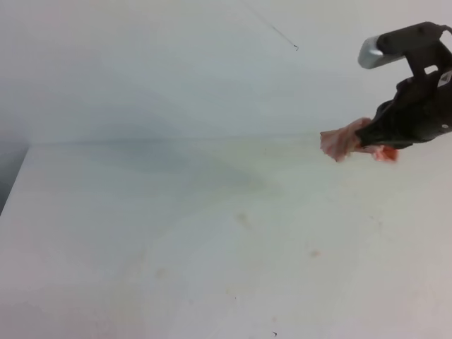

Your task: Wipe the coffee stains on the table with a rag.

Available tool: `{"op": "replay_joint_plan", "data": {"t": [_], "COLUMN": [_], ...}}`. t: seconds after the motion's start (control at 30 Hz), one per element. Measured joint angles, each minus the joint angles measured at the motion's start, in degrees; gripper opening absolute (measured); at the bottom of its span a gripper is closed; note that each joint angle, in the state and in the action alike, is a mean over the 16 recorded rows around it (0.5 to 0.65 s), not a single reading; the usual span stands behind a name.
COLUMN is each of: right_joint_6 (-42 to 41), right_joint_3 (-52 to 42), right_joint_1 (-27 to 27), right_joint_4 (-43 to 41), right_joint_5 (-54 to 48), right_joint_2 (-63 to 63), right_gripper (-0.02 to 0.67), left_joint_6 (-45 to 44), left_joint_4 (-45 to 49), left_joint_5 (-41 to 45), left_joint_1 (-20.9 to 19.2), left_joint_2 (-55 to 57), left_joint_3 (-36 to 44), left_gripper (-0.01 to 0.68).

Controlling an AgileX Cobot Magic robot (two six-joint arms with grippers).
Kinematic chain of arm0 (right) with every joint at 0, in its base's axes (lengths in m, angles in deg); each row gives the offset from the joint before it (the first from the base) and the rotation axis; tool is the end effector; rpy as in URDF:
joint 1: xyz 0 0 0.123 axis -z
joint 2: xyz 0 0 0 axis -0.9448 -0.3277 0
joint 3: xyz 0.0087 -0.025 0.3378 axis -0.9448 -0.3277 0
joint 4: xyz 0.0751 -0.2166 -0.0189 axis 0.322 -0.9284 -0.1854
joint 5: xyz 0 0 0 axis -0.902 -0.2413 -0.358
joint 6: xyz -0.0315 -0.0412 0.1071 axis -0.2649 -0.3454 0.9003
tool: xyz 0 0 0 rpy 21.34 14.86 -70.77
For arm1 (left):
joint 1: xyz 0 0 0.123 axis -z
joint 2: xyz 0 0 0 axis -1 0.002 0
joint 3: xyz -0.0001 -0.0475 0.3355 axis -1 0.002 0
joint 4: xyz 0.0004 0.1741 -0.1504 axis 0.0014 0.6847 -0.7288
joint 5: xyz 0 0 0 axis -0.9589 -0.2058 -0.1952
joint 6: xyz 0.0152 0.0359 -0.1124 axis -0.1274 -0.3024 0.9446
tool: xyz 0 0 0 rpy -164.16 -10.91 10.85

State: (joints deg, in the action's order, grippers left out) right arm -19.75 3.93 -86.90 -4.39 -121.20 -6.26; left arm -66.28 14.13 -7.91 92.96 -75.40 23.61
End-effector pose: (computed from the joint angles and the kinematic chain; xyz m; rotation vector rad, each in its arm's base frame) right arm 0.3515 0.1218 0.3419 -0.5586 2.3265 0.2746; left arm 0.0048 -0.0019 0.1776 -0.3326 1.7897 -0.3569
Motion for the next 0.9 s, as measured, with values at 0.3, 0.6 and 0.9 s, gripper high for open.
{"op": "replay_joint_plan", "data": {"t": [0.3, 0.6, 0.9], "right_joint_6": [10.6, 13.4, 13.5], "right_joint_3": [0.0, 0.0, -1.3], "right_joint_1": [0.0, 0.0, 0.0], "right_joint_4": [-14.8, -17.7, -14.3], "right_joint_5": [-5.2, -9.8, -16.5], "right_joint_2": [-1.4, -3.1, -3.4], "right_gripper": [0.097, 0.268, 0.172], "left_joint_6": [0.0, 0.0, 0.0], "left_joint_4": [0.0, 0.0, 0.0], "left_joint_5": [-0.1, -0.1, -0.1], "left_joint_1": [0.0, 0.0, 0.0], "left_joint_2": [0.0, 0.0, 0.0], "left_joint_3": [0.0, 0.0, 0.0], "left_gripper": [-0.001, -0.001, -0.001]}}
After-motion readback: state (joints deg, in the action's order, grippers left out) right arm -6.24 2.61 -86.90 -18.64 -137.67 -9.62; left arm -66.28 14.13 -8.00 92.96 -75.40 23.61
